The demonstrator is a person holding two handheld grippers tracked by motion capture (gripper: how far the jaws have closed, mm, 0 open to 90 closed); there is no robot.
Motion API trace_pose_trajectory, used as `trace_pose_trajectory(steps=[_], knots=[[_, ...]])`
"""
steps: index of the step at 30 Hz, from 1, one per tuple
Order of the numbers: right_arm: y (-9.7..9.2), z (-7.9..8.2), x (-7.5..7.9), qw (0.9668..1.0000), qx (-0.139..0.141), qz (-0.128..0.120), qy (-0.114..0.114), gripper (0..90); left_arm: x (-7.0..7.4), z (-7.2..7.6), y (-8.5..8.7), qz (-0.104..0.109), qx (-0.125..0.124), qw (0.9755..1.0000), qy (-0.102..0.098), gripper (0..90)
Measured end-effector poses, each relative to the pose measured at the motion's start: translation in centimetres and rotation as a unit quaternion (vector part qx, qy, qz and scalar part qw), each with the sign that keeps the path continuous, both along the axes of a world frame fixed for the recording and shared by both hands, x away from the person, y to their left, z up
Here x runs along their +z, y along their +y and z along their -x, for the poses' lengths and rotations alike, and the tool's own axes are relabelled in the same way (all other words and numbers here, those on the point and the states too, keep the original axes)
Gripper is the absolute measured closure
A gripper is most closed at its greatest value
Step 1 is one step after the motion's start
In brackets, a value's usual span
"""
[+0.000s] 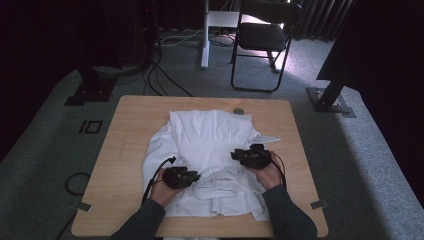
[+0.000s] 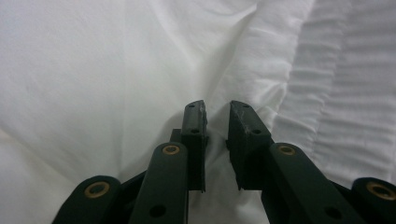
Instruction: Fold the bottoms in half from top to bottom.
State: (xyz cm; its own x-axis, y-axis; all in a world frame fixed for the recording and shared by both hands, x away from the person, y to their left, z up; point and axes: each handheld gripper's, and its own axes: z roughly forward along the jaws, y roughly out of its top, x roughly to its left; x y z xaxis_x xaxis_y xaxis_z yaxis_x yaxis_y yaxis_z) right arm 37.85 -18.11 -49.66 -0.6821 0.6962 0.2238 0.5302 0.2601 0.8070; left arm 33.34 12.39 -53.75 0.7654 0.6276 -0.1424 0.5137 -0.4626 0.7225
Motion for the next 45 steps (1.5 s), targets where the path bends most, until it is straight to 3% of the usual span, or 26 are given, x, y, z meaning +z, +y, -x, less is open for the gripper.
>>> trace_pose_trajectory(steps=[1,4,5,7,10,12,15,17,19,21,23,26,28,30,31,33,37,45], knots=[[1.6,1.3,-0.7,0.9997,0.023,0.009,0.008,69.0,0.0,0.5,0.1,0.002,0.001,1.0000,0.000,75.5],[2.6,2.7,-1.7,0.9988,0.038,0.029,0.008,68.4,0.0,1.0,0.4,0.005,0.000,1.0000,0.000,73.6],[3.0,3.4,-2.3,0.9981,0.043,0.044,0.008,68.3,-0.2,1.4,0.6,0.004,-0.004,1.0000,0.005,73.6],[3.7,5.0,-4.1,0.9935,0.058,0.098,0.008,68.8,-0.4,1.7,0.8,0.004,-0.006,0.9999,0.011,72.8],[3.6,5.5,-5.0,0.9918,0.063,0.111,0.010,69.6,-0.3,2.1,0.8,0.002,-0.010,0.9999,0.012,71.7],[3.4,5.4,-4.9,0.9907,0.079,0.104,0.036,70.1,0.5,2.5,0.7,-0.012,-0.009,0.9997,-0.016,67.3],[3.4,5.0,-4.0,0.9890,0.086,0.120,0.013,63.8,1.7,1.4,1.1,-0.020,0.016,0.9983,-0.052,62.9],[3.0,4.2,-3.0,0.9916,0.064,0.112,-0.003,59.8,2.5,-0.1,1.5,-0.018,0.040,0.9966,-0.070,61.1],[2.5,2.9,-1.9,0.9945,0.031,0.097,-0.023,55.3,3.4,-2.1,1.6,-0.012,0.064,0.9951,-0.075,60.1],[1.9,1.0,-1.0,0.9966,-0.005,0.079,-0.026,53.3,4.1,-4.1,1.4,-0.013,0.080,0.9931,-0.084,58.8],[1.5,-1.1,-0.4,0.9965,-0.039,0.067,-0.031,51.9,4.3,-6.2,1.0,-0.014,0.096,0.9913,-0.090,57.8],[1.6,-4.1,-0.5,0.9954,-0.066,0.062,-0.033,48.9,3.4,-8.8,0.7,-0.023,0.121,0.9882,-0.092,57.8],[1.9,-5.8,-1.4,0.9943,-0.084,0.063,-0.019,46.8,2.1,-10.1,0.7,-0.036,0.132,0.9878,-0.075,57.8],[2.2,-7.0,-2.9,0.9916,-0.097,0.086,-0.003,45.9,0.8,-10.7,0.9,-0.046,0.135,0.9882,-0.057,57.9],[2.3,-7.3,-3.7,0.9904,-0.098,0.097,0.006,44.4,0.2,-10.8,1.1,-0.045,0.135,0.9886,-0.051,57.8],[2.2,-7.5,-5.0,0.9905,-0.095,0.095,0.027,43.8,-0.6,-10.5,1.5,-0.031,0.134,0.9895,-0.046,57.3],[1.6,-6.6,-5.5,0.9926,-0.090,0.078,0.024,43.6,-1.4,-9.7,2.3,-0.002,0.131,0.9905,-0.040,57.2],[1.4,-3.3,-6.1,0.9938,-0.079,0.079,-0.004,43.8,-1.7,-6.1,2.3,-0.007,0.128,0.9903,-0.054,57.2]])
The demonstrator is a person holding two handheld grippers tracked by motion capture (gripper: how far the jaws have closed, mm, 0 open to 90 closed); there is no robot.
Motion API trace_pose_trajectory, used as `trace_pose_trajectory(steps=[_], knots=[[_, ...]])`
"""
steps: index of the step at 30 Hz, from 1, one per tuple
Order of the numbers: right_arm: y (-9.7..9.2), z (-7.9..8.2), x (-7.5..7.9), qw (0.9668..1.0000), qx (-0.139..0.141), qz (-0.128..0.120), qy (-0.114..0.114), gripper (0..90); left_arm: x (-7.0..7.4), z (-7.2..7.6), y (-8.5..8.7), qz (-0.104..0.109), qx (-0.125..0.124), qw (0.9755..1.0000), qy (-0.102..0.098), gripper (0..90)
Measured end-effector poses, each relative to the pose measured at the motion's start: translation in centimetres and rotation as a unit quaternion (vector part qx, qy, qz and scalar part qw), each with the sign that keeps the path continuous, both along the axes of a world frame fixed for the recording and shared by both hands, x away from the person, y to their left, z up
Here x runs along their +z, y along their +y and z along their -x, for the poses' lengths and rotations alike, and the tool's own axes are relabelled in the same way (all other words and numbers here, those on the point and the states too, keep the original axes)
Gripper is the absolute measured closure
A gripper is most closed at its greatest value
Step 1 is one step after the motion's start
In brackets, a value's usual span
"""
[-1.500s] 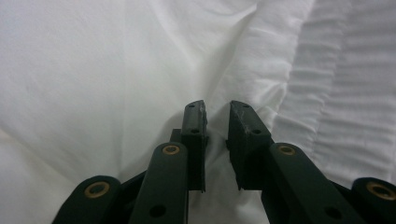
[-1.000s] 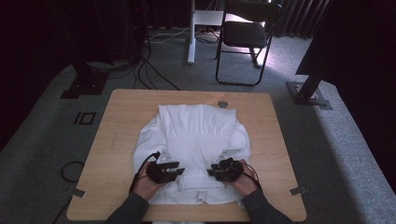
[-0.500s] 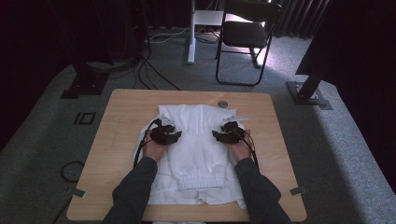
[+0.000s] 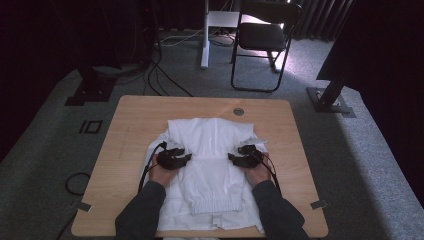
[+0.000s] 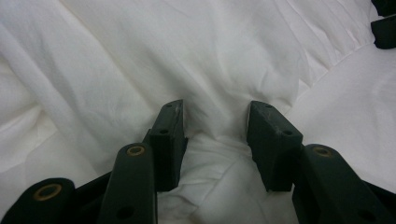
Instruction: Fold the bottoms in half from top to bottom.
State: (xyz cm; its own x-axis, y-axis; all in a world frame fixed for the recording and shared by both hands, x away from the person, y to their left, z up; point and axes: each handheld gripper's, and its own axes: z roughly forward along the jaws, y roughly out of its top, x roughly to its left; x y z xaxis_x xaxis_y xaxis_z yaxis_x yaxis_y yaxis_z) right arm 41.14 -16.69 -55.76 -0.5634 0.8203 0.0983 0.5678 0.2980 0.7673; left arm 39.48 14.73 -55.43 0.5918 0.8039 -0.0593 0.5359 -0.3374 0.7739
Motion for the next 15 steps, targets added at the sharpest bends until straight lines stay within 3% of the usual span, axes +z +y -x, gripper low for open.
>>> trace_pose_trajectory(steps=[6,9,11,14,15], knots=[[0.3,2.7,-0.1,0.9999,0.007,0.007,-0.004,43.9,0.0,3.3,0.0,0.001,0.008,1.0000,0.004,57.1],[0.5,4.0,-0.2,0.9998,0.016,0.007,-0.006,43.9,0.9,5.0,0.0,-0.024,0.010,0.9996,0.013,54.8],[0.6,4.7,-0.3,0.9997,0.020,0.008,-0.009,43.9,2.3,5.5,0.4,-0.046,0.010,0.9988,-0.013,49.3],[0.6,4.8,-0.3,0.9997,0.020,0.008,-0.010,44.0,4.9,4.4,2.0,-0.041,0.036,0.9971,-0.053,44.0],[0.6,4.7,-0.3,0.9997,0.020,0.006,-0.008,44.0,5.6,3.5,2.6,-0.032,0.045,0.9972,-0.051,41.3]])
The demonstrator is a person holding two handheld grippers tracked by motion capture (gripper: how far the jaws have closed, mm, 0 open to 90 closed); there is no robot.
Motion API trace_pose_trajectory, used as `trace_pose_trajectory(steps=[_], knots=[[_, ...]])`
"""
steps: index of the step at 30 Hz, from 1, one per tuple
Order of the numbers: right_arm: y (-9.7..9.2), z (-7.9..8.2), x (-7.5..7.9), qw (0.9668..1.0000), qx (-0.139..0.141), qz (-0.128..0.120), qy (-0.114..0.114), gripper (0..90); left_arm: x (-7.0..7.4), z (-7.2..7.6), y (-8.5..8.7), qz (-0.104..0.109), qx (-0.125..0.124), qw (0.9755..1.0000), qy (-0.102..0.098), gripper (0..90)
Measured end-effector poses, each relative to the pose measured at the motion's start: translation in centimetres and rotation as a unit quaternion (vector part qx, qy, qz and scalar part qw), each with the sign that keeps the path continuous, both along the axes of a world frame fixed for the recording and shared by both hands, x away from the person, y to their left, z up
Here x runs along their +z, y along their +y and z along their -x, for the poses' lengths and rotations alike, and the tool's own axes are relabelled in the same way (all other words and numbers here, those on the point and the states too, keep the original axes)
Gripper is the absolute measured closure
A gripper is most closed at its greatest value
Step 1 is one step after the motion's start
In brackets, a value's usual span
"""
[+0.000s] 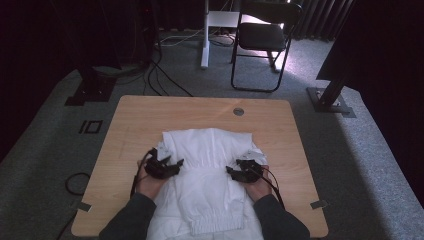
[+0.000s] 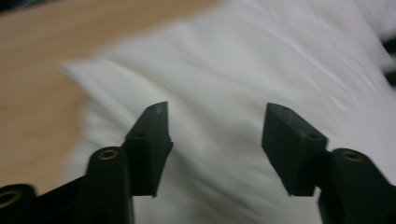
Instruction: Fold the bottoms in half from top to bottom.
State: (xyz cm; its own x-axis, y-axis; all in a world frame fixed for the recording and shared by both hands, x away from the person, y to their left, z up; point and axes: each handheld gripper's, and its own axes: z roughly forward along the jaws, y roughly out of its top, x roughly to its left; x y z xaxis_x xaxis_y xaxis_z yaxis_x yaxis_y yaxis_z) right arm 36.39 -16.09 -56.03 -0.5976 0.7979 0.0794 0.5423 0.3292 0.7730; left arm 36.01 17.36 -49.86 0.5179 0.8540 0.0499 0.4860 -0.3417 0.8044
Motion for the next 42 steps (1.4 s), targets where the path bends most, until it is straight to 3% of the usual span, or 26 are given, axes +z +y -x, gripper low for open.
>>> trace_pose_trajectory(steps=[2,5,10,13,16,20,24,27,31,34,37,42], knots=[[0.0,0.0,0.0,1.0000,0.000,-0.002,0.000,44.0,0.7,-2.2,1.3,0.019,0.021,0.9995,0.015,37.0],[0.0,0.0,-0.1,1.0000,0.000,-0.002,-0.003,44.0,0.2,-5.3,2.7,0.066,0.033,0.9963,0.044,33.2],[-0.1,0.0,-0.1,1.0000,0.002,-0.003,-0.005,44.0,-2.8,-8.4,3.7,0.064,0.072,0.9927,0.073,28.4],[-0.1,0.0,-0.2,1.0000,0.002,-0.004,-0.006,44.0,-4.1,-9.1,4.0,0.062,0.083,0.9901,0.095,23.0],[-0.1,0.0,-0.2,1.0000,0.002,-0.005,-0.007,44.0,-4.5,-9.3,3.9,0.041,0.088,0.9913,0.088,19.3],[-0.1,0.1,-0.2,1.0000,0.002,-0.005,-0.007,44.0,-5.2,-9.7,4.1,0.047,0.092,0.9903,0.093,15.5],[-0.1,0.1,-0.2,1.0000,0.002,-0.005,-0.008,44.0,-5.3,-9.8,3.8,0.040,0.076,0.9928,0.084,15.8],[-0.1,0.0,-0.2,1.0000,0.002,-0.005,-0.008,44.0,-5.2,-9.8,3.7,0.048,0.062,0.9931,0.087,24.7],[-0.2,0.0,-0.2,1.0000,0.001,-0.007,-0.006,45.3,-4.7,-10.0,3.5,0.059,0.030,0.9913,0.114,59.3],[-0.2,0.0,-0.1,1.0000,-0.003,-0.004,-0.006,48.2,-4.5,-10.1,4.0,0.071,0.044,0.9905,0.109,75.7],[-0.4,0.0,0.0,0.9999,-0.007,-0.008,0.001,50.6,-4.4,-10.2,4.6,0.085,0.052,0.9884,0.114,81.3],[-0.5,-0.3,0.3,0.9998,-0.006,-0.014,0.016,50.8,-4.3,-10.2,4.0,0.057,0.049,0.9914,0.108,82.7]])
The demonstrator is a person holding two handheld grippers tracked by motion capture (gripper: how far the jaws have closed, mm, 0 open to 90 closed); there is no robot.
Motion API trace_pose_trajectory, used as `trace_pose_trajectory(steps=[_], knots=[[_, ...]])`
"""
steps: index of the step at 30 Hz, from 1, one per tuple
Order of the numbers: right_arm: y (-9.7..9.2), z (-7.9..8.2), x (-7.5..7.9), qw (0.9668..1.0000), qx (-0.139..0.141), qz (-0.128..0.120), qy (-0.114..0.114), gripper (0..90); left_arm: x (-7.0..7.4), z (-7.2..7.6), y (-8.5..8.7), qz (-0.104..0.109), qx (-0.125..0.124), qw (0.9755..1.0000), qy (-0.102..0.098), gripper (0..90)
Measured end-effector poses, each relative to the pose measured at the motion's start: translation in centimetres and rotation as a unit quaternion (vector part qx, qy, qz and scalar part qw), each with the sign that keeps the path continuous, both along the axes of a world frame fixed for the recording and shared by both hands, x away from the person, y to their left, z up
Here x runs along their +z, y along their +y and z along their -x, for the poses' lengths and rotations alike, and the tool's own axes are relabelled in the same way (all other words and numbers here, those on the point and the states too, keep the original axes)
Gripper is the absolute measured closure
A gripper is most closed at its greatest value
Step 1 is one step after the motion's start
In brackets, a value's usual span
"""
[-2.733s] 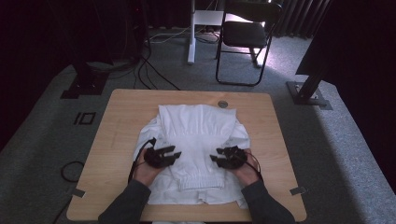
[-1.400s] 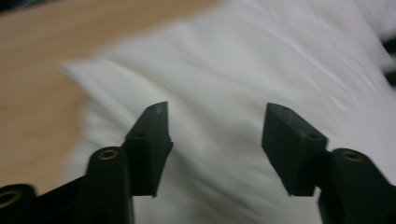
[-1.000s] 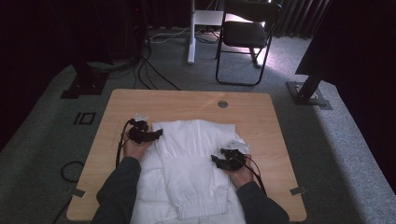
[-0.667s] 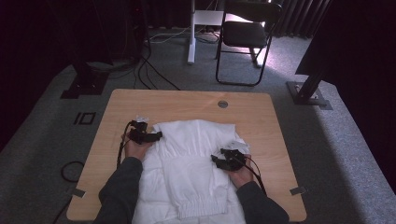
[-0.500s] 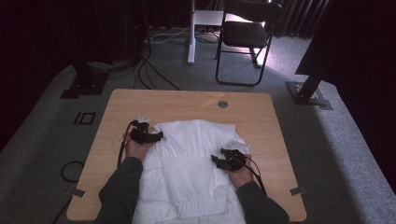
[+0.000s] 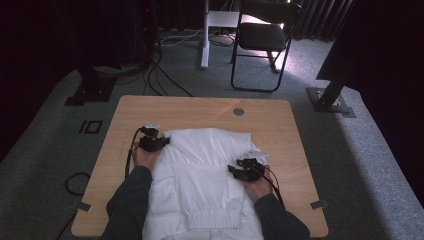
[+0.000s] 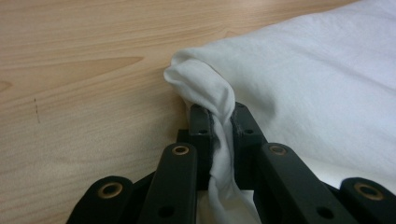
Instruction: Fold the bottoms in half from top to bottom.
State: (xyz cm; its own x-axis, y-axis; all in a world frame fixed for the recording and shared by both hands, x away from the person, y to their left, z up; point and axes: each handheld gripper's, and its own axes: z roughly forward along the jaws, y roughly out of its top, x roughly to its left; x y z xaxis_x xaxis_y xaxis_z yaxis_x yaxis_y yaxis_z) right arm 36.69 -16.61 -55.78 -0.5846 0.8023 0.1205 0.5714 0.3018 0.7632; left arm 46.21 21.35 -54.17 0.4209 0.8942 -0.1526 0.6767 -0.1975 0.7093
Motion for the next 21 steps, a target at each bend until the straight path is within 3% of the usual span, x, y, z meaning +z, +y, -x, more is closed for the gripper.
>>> trace_pose_trajectory(steps=[2,3,6,9,14,16,18,21], knots=[[-0.5,-0.5,0.7,0.9997,0.004,-0.011,0.019,49.3,0.0,-0.1,0.0,0.000,0.001,1.0000,0.002,81.7],[-0.9,-0.8,1.3,0.9998,-0.001,-0.014,0.010,47.9,-0.1,-0.1,0.1,0.001,0.002,1.0000,0.003,80.8],[-2.6,-2.4,3.2,0.9985,-0.049,-0.017,-0.015,44.2,-0.3,-0.3,0.4,0.011,0.010,0.9998,0.009,75.2],[-4.1,-5.4,4.1,0.9956,-0.091,-0.024,-0.009,38.3,-0.4,-0.5,0.6,0.019,0.020,0.9995,0.013,65.5],[-5.1,-10.5,2.5,0.9909,-0.116,-0.043,0.052,32.6,-0.4,-0.6,0.5,0.013,0.018,0.9997,0.005,56.9],[-4.9,-11.5,1.6,0.9898,-0.114,-0.048,0.070,32.5,-0.5,-0.7,0.6,0.018,0.019,0.9997,0.005,55.3],[-4.2,-11.9,0.9,0.9908,-0.104,-0.040,0.077,32.3,-0.5,-0.7,0.6,0.020,0.018,0.9996,0.005,54.4],[-3.3,-11.8,0.8,0.9934,-0.095,-0.018,0.062,36.5,-0.5,-0.7,0.6,0.023,0.020,0.9995,0.008,54.1]])
